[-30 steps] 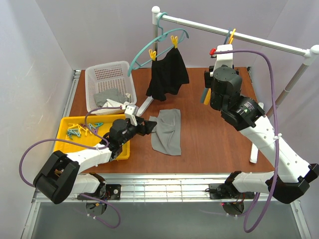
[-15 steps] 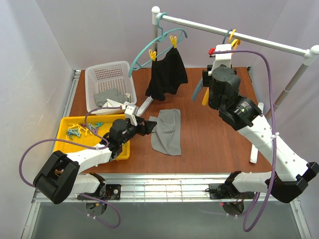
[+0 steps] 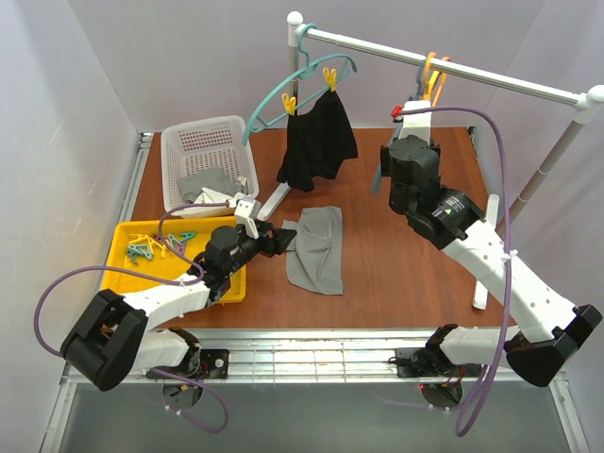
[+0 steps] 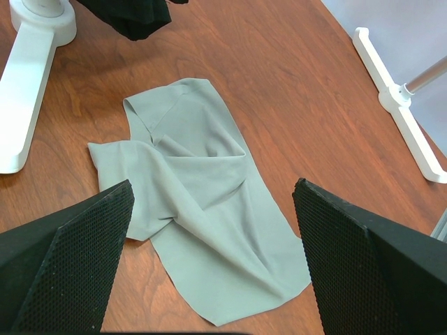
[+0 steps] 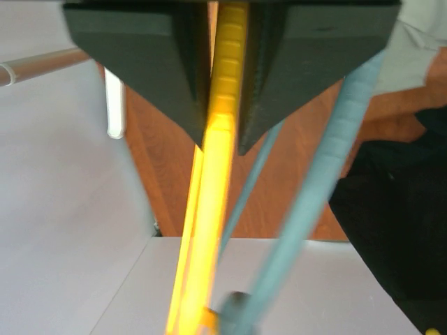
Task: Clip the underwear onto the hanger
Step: Pick up the hanger from the clothesline.
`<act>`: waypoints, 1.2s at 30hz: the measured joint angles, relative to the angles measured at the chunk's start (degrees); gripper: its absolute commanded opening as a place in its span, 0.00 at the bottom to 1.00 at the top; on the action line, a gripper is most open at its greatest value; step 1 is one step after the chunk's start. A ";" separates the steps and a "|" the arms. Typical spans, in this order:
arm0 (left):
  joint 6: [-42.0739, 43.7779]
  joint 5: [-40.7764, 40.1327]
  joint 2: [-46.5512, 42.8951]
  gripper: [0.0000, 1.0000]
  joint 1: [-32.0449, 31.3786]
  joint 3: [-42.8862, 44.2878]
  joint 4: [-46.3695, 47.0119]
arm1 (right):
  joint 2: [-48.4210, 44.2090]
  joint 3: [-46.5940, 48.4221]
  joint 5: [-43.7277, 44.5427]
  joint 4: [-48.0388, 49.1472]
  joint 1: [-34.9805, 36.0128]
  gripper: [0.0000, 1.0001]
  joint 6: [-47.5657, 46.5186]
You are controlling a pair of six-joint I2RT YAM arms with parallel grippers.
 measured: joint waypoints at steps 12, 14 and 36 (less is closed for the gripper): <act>0.02 -0.07 -0.31 0.84 0.00 -0.09 -0.09 | -1.49 2.43 0.70 -0.85 -0.22 0.01 -1.14; 0.02 -0.07 -0.33 0.84 0.00 -0.09 -0.13 | -1.92 2.82 0.79 -0.87 -0.20 0.01 -1.38; 0.04 -0.28 -1.79 0.84 0.00 -0.09 -0.48 | -6.69 0.76 -5.73 -2.43 3.74 0.01 -0.70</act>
